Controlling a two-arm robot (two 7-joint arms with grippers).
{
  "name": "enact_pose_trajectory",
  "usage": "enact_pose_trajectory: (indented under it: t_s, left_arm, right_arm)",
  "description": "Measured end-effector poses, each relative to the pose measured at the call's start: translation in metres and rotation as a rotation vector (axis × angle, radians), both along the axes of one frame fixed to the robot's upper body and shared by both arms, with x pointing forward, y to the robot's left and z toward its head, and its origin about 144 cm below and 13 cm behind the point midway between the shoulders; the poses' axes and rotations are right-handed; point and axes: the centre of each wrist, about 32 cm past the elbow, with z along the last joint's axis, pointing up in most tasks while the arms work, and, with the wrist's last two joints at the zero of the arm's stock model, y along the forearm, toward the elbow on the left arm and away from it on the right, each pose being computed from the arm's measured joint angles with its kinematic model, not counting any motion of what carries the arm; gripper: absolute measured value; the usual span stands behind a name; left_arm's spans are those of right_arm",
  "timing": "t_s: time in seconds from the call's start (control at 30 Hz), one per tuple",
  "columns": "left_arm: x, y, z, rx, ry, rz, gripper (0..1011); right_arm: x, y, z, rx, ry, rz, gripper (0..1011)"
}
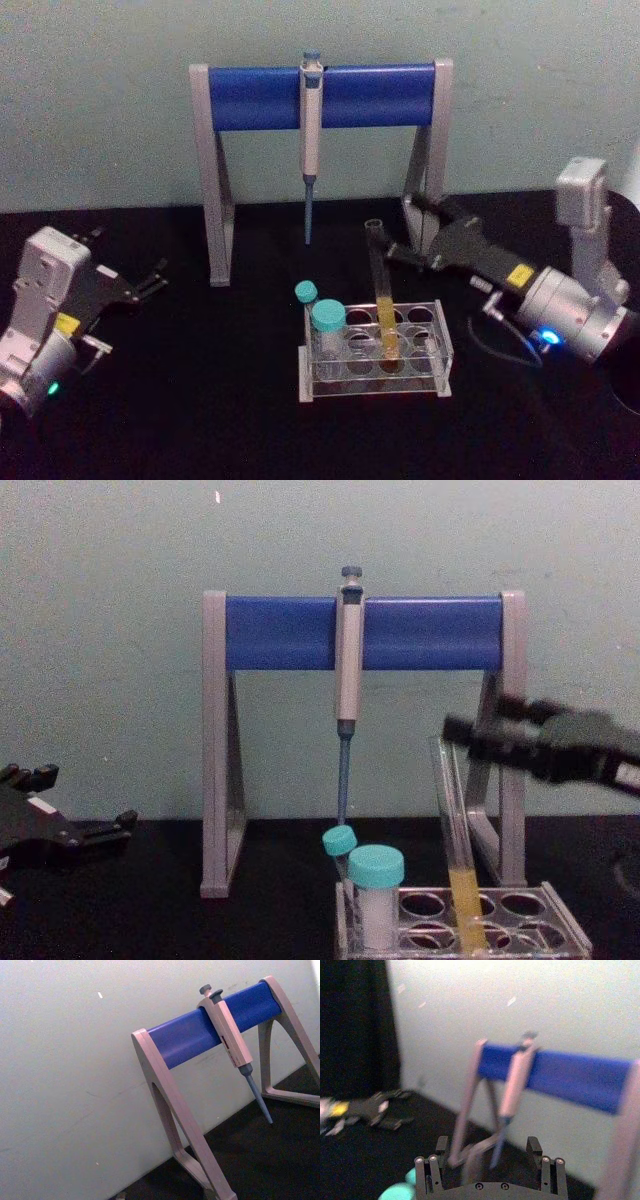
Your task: Pick up the test tube from the test tube rack, shake it, then place it back into the test tube rack.
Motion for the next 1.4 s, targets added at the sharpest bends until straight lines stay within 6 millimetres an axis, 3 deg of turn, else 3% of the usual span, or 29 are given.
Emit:
enact_pose_trajectory:
  t_s: [0.27, 0.53, 0.87, 1.4]
  left_arm:
    - [0.0, 0.0, 0.0, 0.0, 0.0, 0.0, 1001]
    - [0.0, 0.0, 0.0, 0.0, 0.0, 0.0, 1001]
    - [0.0, 0.0, 0.0, 0.0, 0.0, 0.0, 1001]
    - [0.0, 0.0, 0.0, 0.0, 0.0, 0.0, 1001]
  right_arm:
    - [-0.017, -0.001, 0.014, -0.009, -0.061, -0.312, 1000]
    - [-0.024, 0.003, 0.008, -0.165, 0.074, -0.565, 1000]
    - [-0.031, 0.0, -0.011, -0.22, 0.197, -0.606, 1000]
    - [-0.032, -0.001, -0.012, -0.221, 0.202, -0.602, 1000]
